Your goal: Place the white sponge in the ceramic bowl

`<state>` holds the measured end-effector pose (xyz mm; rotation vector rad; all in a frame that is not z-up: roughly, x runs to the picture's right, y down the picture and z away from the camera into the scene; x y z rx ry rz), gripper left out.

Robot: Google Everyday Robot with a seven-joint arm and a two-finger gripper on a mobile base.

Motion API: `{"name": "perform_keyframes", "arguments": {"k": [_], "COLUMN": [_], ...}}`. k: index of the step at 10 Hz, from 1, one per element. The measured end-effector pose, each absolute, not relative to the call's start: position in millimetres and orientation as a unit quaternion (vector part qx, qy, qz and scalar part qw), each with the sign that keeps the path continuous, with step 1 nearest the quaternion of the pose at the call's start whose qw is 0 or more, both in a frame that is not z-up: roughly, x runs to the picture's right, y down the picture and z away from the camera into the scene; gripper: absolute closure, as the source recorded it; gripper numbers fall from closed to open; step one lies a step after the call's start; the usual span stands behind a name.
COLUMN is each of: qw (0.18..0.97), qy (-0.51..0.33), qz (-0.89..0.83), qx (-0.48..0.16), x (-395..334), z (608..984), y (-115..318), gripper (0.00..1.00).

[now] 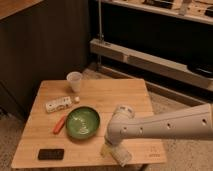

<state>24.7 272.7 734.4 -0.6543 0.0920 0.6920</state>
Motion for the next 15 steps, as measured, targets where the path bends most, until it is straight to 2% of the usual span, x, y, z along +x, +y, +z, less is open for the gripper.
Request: {"name": "perform_keyframes", "arguments": {"k": [8,11,13,14,15], "qw": [0.870,0.861,0.842,0.836,0.838], "qy": [0.088,0.091,0.070,0.065,0.067], "qz": [0.391,0.400,0.406,0.409,0.406], "qx": [-0.286,-0.301,-0.348,-0.360,-0.357], "x": [71,83,83,82,85], "z": [746,763,773,775,772], "y": [288,305,315,317,313], "gripper": [0.20,0.20,0.21,0.26,0.43]}}
